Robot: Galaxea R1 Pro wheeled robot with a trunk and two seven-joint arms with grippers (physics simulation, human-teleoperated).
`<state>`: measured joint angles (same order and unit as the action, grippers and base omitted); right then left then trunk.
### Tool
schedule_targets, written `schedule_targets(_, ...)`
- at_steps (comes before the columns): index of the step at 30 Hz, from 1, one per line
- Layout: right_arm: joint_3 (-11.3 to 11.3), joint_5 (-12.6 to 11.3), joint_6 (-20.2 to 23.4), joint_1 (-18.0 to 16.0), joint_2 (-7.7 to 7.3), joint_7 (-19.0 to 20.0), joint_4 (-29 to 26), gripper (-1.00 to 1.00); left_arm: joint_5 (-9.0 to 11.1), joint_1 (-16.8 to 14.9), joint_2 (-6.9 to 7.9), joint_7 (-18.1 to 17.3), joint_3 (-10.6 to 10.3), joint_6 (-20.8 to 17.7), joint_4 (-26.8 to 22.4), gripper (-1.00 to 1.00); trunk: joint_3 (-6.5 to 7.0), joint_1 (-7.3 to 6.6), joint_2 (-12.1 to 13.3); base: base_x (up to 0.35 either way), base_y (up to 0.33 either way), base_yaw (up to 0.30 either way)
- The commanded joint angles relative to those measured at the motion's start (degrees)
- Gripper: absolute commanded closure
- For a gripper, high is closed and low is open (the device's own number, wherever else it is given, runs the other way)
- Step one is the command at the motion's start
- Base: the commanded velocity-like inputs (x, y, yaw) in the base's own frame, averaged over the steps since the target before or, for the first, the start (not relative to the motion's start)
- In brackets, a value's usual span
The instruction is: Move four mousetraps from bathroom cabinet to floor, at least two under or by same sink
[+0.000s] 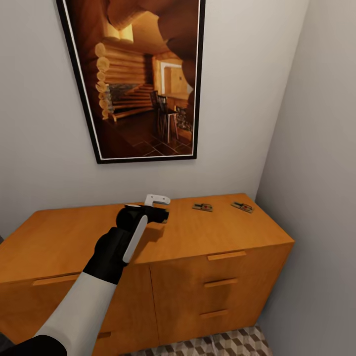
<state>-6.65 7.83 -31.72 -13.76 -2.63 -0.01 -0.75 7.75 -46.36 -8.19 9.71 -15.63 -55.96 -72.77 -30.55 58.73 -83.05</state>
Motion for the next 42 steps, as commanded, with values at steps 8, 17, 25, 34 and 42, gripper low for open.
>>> schedule_targets(8,-0.47,0.34,-0.19,-0.04,-0.01,0.27,0.05,1.0,0.6,-0.05,-0.03,0.57,-0.87,-0.2,0.22,-1.0,-0.17,0.0,-0.03,0.04,-0.044,0.0)
schedule_targets(17,-0.49,0.34,-0.19,-0.04,-0.01,0.28,0.05,1.0,0.6,-0.05,-0.04,0.57,-1.37,-0.2,0.77,-1.0,-0.18,0.0,-0.03,0.003,-0.004,0.0)
schedule_targets(25,-0.48,0.34,-0.19,0.05,-0.01,0.28,0.05,1.0,0.6,-0.05,0.01,0.51,-1.41,-0.2,1.09,-1.0,-0.18,0.0,-0.03,0.0,0.0,0.0)
schedule_targets(34,-0.47,0.34,-0.19,0.13,0.03,0.28,0.05,1.0,0.6,-0.05,0.02,0.49,-1.42,-0.2,1.44,-1.0,-0.49,0.0,-0.03,0.0,0.0,0.0)
schedule_targets(42,-0.47,0.34,-0.19,0.14,0.2,0.28,0.05,1.0,0.6,-0.05,0.02,0.5,-1.42,-0.2,1.48,-1.0,-0.93,0.0,-0.03,0.0,0.0,0.0)
